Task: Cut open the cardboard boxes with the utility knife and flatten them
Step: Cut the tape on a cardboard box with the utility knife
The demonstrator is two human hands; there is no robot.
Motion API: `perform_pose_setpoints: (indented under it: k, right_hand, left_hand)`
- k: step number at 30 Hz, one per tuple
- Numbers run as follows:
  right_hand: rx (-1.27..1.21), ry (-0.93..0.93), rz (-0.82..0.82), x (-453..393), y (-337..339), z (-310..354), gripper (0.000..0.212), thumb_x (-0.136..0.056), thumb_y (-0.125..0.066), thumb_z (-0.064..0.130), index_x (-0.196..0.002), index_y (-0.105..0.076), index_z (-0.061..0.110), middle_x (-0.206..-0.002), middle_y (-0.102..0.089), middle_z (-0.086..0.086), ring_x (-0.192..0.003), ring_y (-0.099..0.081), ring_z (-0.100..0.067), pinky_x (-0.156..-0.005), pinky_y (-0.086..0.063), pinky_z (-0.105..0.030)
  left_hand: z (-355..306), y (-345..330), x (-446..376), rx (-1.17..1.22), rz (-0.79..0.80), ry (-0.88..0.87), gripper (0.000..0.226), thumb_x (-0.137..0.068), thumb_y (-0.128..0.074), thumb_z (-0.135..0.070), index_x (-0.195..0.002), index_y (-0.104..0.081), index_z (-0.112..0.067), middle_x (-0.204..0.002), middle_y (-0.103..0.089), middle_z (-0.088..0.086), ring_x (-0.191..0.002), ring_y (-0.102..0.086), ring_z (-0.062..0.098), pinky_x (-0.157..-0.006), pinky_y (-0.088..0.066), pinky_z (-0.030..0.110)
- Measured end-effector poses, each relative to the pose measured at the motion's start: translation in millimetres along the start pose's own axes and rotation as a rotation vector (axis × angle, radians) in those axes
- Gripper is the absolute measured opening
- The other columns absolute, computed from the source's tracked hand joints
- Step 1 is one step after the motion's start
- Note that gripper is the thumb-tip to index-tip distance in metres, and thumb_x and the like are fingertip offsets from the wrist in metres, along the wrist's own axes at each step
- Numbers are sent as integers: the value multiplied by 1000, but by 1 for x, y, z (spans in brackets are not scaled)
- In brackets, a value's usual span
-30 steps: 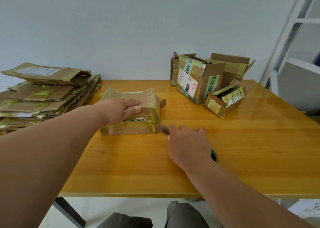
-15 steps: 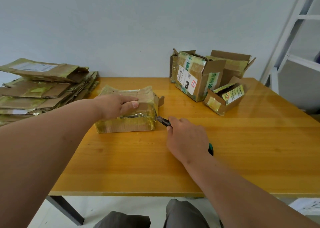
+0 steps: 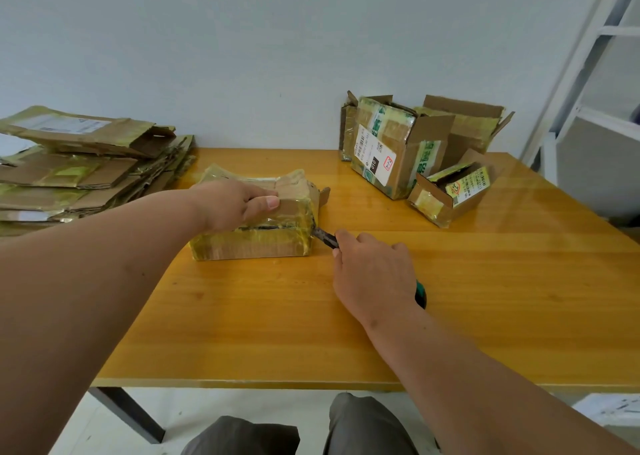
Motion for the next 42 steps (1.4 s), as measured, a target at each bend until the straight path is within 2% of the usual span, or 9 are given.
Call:
perform_pose_setpoints:
  k: [11, 17, 27, 32, 37, 39, 42]
  right_hand:
    - [71, 5, 41, 5, -4, 6, 29, -104, -36, 23, -130, -48, 24, -92, -59, 2, -75, -47, -22, -77, -26, -40]
    - [88, 31, 53, 5, -4, 6, 25, -103, -36, 23, -125, -49, 23, -84, -46, 3, -74, -45, -22, -77, -25, -39]
    - [96, 82, 42, 8, 0, 8, 25, -101, -36, 19, -122, -49, 22, -83, -48, 2, -73, -47, -23, -78, -27, -40]
    - [82, 86, 37, 9, 1, 8, 24, -100, -39, 19, -120, -50, 24, -83, -49, 3, -74, -48, -22, -79, -28, -40]
    - [125, 153, 78, 17, 1, 9, 27, -99, -38, 20, -120, -55, 25, -101, -58, 0, -92, -55, -23, -86, -36, -42]
    - [93, 119, 101, 10, -1, 5, 27, -99, -39, 21, -119, -56, 26, -99, -57, 1, -89, -55, -22, -83, -38, -41]
    - [8, 46, 123, 0, -5, -5, 23, -101, -38, 24, -117, -55, 25, -84, -49, 4, -78, -53, -18, -70, -40, -35]
  left_hand:
    - [0, 1, 3, -79, -54, -23, 63, -89, -19, -67, -143, -40, -43, -138, -56, 0, -126, -49, 26, -102, -43, 45]
    - [0, -1, 2, -79, -58, -25, 59, -92, -20, -65, -143, -39, -43, -139, -55, 0, -127, -48, 26, -103, -42, 45]
    - [-1, -1, 4, -109, -50, -15, 58, -94, -20, -64, -145, -38, -42, -140, -53, 0, -129, -47, 26, -104, -40, 42]
    - [-1, -2, 6, -88, -23, -17, 78, -78, -12, -75, -145, -35, -44, -146, -48, -2, -133, -42, 26, -108, -37, 44]
    - [3, 0, 3, -34, 6, -1, 81, -76, -13, -77, -148, -31, -43, -151, -42, 0, -138, -37, 27, -113, -30, 47]
    - [1, -1, 3, -21, 34, -1, 75, -81, -18, -73, -148, -30, -43, -153, -39, 0, -140, -34, 27, -116, -26, 45]
    - [-2, -1, 3, -38, 45, 1, 73, -82, -18, -71, -149, -29, -44, -153, -38, 2, -140, -33, 28, -115, -25, 44]
Point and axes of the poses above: each hand's wrist, its own x-axis away from the middle knuckle, its own y-axis out of the back of the hand, z = x × y, the point moved 7 cm from there along -x, towards the middle knuckle
